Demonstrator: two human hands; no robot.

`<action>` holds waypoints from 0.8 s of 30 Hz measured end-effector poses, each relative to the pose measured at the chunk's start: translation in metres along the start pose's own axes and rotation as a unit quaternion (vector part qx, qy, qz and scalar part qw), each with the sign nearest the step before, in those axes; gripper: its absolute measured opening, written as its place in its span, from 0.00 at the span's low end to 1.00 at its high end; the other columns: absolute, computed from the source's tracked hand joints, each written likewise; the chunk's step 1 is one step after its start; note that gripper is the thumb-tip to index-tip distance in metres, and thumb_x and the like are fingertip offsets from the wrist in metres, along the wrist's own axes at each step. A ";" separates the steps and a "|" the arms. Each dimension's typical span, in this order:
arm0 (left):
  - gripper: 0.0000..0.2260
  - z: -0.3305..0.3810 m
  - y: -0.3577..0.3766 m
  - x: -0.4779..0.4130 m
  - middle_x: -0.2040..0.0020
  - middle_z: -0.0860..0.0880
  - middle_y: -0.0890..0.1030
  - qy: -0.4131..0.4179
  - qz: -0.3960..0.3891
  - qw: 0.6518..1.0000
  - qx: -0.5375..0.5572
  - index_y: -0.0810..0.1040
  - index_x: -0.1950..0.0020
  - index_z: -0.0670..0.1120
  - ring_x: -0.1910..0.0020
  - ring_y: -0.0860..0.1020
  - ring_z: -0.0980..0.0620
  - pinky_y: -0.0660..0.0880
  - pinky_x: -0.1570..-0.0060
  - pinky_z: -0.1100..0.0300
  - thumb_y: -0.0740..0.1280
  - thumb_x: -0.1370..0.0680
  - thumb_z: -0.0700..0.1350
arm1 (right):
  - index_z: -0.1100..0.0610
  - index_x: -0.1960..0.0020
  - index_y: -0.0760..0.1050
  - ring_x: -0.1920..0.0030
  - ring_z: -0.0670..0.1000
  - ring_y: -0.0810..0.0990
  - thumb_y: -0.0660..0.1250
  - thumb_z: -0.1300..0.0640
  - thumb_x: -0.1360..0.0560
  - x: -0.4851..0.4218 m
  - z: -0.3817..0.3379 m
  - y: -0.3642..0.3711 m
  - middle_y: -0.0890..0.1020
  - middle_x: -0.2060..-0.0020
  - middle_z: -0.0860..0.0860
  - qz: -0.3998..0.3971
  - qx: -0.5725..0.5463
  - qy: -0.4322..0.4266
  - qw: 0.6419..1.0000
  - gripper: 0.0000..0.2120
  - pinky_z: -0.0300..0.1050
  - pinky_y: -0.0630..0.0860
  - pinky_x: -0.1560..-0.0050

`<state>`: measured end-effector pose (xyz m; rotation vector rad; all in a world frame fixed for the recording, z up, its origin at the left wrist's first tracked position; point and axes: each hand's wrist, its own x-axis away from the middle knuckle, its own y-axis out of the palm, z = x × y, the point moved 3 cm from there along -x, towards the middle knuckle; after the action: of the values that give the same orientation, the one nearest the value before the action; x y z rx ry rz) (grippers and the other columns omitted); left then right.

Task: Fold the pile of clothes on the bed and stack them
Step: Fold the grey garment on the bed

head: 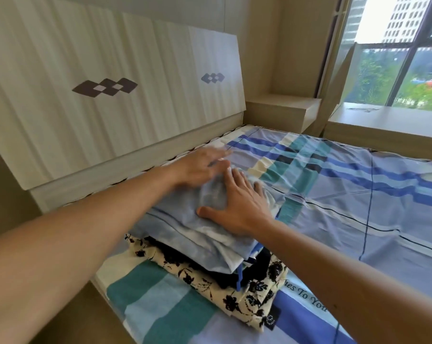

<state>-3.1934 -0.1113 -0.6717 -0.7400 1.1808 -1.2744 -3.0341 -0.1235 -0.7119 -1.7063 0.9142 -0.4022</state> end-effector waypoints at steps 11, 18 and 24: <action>0.43 -0.041 0.067 0.060 0.19 0.61 0.54 -0.077 0.021 0.997 0.022 0.50 0.20 0.63 0.20 0.51 0.57 0.51 0.24 0.38 0.44 0.31 0.81 | 0.36 0.21 0.41 0.19 0.55 0.45 0.53 0.16 0.37 0.024 0.032 0.035 0.45 0.19 0.48 0.029 -0.073 0.082 0.994 0.51 0.73 0.47 0.26; 0.40 -0.042 0.089 0.065 0.19 0.60 0.52 -0.071 0.028 0.997 -0.008 0.47 0.20 0.63 0.19 0.50 0.55 0.52 0.24 0.40 0.46 0.29 0.79 | 0.35 0.22 0.41 0.20 0.55 0.48 0.51 0.15 0.38 0.040 0.040 0.059 0.46 0.20 0.47 0.067 -0.085 0.091 0.990 0.51 0.71 0.52 0.25; 0.42 -0.031 0.075 0.071 0.18 0.58 0.50 -0.070 0.010 0.997 -0.013 0.45 0.20 0.62 0.19 0.47 0.54 0.51 0.24 0.40 0.44 0.29 0.79 | 0.36 0.22 0.34 0.19 0.54 0.39 0.50 0.15 0.37 0.042 0.034 0.047 0.39 0.19 0.49 0.031 -0.073 0.085 0.993 0.53 0.72 0.40 0.25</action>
<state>-3.2059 -0.1589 -0.7677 -0.8222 1.0902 -1.1723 -3.0020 -0.1368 -0.7742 -1.7915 1.1418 -0.4538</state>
